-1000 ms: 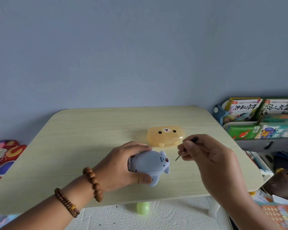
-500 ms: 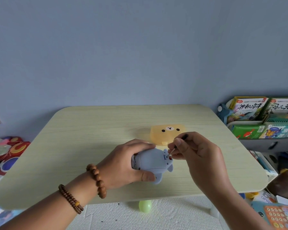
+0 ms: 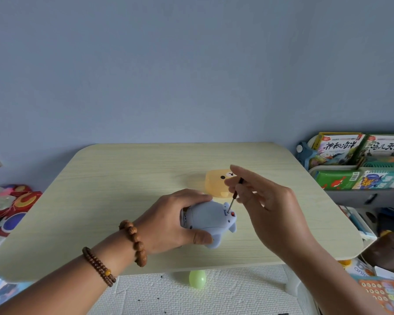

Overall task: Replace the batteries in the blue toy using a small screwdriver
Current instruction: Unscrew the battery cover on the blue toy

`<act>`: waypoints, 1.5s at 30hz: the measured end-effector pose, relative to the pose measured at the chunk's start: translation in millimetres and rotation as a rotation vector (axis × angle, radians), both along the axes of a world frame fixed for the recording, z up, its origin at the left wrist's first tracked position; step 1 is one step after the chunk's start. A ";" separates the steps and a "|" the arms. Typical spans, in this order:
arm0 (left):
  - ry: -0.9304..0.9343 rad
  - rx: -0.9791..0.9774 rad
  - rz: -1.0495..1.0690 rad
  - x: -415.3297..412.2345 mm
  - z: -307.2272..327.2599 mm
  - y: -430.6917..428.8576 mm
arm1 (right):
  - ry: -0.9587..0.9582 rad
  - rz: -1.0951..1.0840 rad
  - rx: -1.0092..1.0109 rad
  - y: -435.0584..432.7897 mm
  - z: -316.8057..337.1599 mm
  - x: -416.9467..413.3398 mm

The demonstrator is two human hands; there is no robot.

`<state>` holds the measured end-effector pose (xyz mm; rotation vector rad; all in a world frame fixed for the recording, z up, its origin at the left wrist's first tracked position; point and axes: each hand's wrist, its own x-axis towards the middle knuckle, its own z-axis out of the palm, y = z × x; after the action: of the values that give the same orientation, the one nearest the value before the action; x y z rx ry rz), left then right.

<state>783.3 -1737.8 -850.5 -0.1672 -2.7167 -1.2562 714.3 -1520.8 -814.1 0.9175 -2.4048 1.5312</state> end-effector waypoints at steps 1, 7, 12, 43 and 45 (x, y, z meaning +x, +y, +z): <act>-0.001 0.004 0.002 0.4 -0.1 0.1 | -0.038 0.015 -0.010 0.3 1.1 -0.6; -0.006 0.008 -0.001 1.3 1.3 1.6 | 0.045 -0.029 -0.042 -6.6 0.9 1.1; -0.006 0.002 0.015 2.9 2.7 1.5 | 0.237 -0.059 -0.006 -9.1 -6.3 -1.2; -0.010 0.030 0.008 -0.1 0.5 0.6 | 0.368 -0.124 0.063 -8.1 -12.8 0.7; -0.008 0.032 0.006 0.6 0.0 0.3 | 0.366 -0.135 0.075 -7.4 -12.3 1.3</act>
<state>783.9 -1737.5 -850.4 -0.1507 -2.7004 -1.3004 715.6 -1528.2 -826.4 0.9334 -2.2198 1.1207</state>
